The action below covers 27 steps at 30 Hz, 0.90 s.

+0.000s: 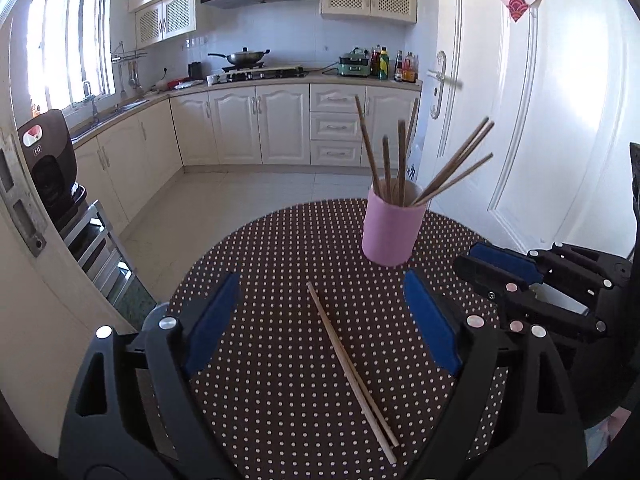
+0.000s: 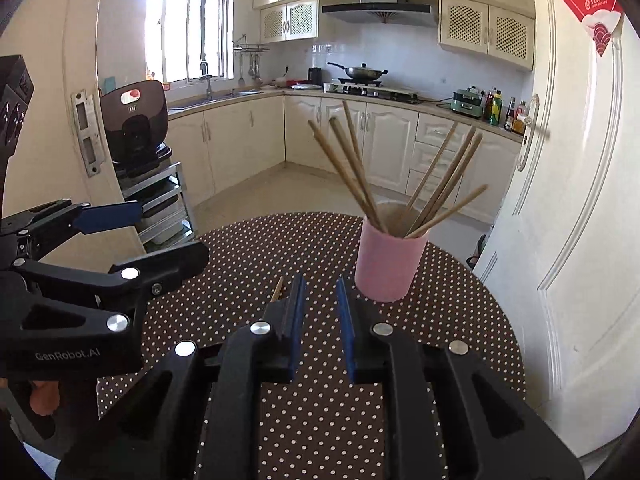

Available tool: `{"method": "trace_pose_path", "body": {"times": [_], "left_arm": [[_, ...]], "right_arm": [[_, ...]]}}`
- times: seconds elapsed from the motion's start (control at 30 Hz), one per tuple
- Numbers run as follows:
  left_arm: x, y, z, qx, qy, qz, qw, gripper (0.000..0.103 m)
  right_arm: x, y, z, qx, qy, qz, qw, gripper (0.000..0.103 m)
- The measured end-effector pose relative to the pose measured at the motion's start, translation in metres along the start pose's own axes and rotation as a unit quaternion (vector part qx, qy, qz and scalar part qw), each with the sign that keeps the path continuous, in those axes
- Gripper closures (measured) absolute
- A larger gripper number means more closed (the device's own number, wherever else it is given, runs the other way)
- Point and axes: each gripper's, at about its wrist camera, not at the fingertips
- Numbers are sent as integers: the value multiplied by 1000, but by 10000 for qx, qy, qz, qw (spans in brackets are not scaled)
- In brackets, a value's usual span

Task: Organize utensils
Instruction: 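Move both open tools back over the last chopsticks on the table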

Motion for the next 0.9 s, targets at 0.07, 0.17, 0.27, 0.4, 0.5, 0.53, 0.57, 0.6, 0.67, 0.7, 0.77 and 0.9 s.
{"method": "trace_pose_path", "body": {"times": [0.07, 0.17, 0.27, 0.4, 0.5, 0.53, 0.57, 0.6, 0.67, 0.7, 0.77, 0.9], "left_arm": [[3, 13, -12, 241, -69, -42, 9997, 20], [6, 29, -32, 608, -65, -30, 9981, 20], [9, 44, -50, 959, -59, -21, 9954, 20], [10, 60, -72, 1314, -99, -79, 9913, 20], [11, 66, -86, 1518, -121, -22, 9883, 20], [12, 68, -90, 1567, -99, 17, 9876, 20], [12, 69, -93, 1611, -99, 26, 9869, 20], [12, 70, -96, 1637, -140, 20, 9864, 20], [13, 72, -102, 1715, -152, 18, 9851, 20], [13, 74, -105, 1757, -154, 17, 9843, 20], [13, 77, -110, 1830, -214, -30, 9829, 20], [11, 81, -118, 1867, -285, -30, 9820, 20]], "right_arm": [[4, 10, -8, 118, -67, -53, 9999, 88], [9, 24, -22, 324, -153, -114, 9993, 88], [10, 33, -38, 527, -211, -189, 9982, 87], [3, 44, -53, 771, -301, -308, 9961, 85], [0, 49, -62, 900, -342, -388, 9946, 82], [-1, 50, -65, 946, -347, -394, 9941, 82], [-1, 52, -67, 969, -356, -403, 9938, 82], [-1, 54, -70, 999, -383, -428, 9933, 82], [-2, 58, -72, 1056, -419, -459, 9925, 82], [-3, 60, -73, 1085, -432, -463, 9921, 82], [-3, 62, -76, 1124, -447, -466, 9916, 81], [-1, 65, -81, 1202, -513, -469, 9903, 80]]}}
Point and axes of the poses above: each gripper's, at about its wrist camera, not at the fingertips, and z roughly against the way its jaws point, x to its left, y to its underside, and after that the axes turned 6 degrees about z, right-handed
